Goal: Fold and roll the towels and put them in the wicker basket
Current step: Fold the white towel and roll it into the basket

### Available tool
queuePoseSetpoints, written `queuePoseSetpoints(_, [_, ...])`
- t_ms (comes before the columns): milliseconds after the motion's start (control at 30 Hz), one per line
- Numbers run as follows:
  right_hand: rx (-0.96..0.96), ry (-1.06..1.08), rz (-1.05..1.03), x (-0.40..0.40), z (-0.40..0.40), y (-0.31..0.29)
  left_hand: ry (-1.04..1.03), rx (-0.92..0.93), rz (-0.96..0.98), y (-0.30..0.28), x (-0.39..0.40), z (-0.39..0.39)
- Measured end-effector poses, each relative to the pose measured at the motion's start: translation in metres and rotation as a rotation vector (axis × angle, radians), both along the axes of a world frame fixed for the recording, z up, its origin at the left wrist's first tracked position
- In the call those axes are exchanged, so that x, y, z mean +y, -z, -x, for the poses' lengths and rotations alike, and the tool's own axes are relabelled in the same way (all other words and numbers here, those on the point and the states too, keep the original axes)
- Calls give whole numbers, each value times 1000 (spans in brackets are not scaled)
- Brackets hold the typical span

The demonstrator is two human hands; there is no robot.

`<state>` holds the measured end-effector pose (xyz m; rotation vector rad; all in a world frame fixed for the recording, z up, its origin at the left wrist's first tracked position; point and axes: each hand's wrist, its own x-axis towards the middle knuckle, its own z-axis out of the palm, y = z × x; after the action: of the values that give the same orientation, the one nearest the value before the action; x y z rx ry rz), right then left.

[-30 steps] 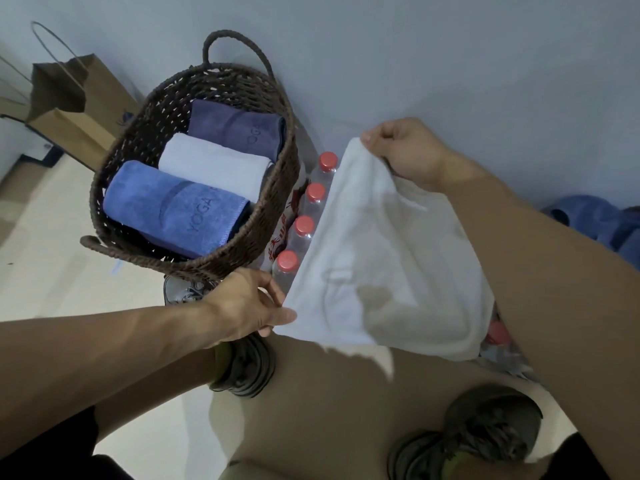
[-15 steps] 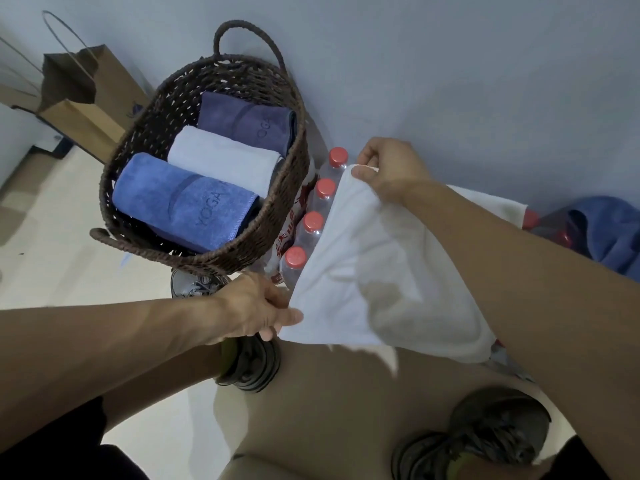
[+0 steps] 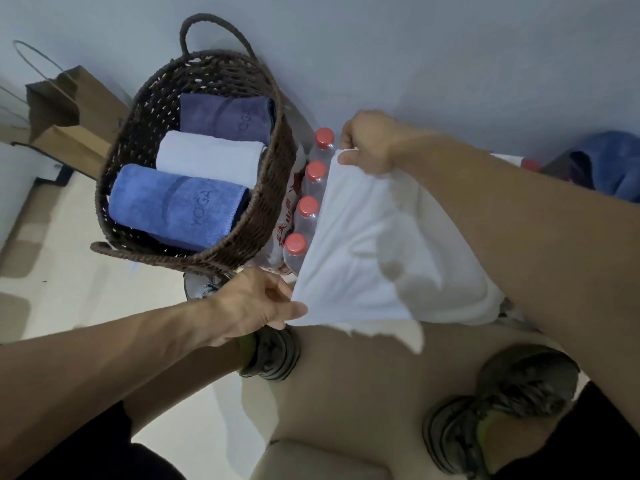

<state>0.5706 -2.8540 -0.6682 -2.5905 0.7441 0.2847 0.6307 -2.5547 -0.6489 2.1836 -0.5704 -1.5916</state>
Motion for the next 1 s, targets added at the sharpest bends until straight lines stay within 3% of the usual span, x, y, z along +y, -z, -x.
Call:
queuePoseSetpoints(67, [-2,-33,-6,-1,1,-7,-21,80,1,1,2,3])
queuePoseSetpoints(300, [-167,93,-262,-14,0,-29,18,0,-15,6,5,2])
queuePoseSetpoints(467, [-310,194,-134,2,-3,-6,11,-135,-121,6,-3,-1])
queuePoseSetpoints(567, [-320,213,28,10,2,8,334,-319,-294,-8,-17,1])
queuePoseSetpoints(633, [-392,223,120,9,9,9,518,-460,-171,-23,-35,4])
queuePoseSetpoints(733, [-546,292,128,3,31,-1,481,-623,258,-41,-80,7])
queuePoseSetpoints(833, [-617,344,120,-9,72,-12,456,-786,489,-35,-133,5])
queuePoseSetpoints(900, [-569,439,115,-19,103,-13,472,-824,558,-20,-160,2])
queuePoseSetpoints(1000, [-326,652,51,-32,147,-8,539,-820,622,13,-176,1])
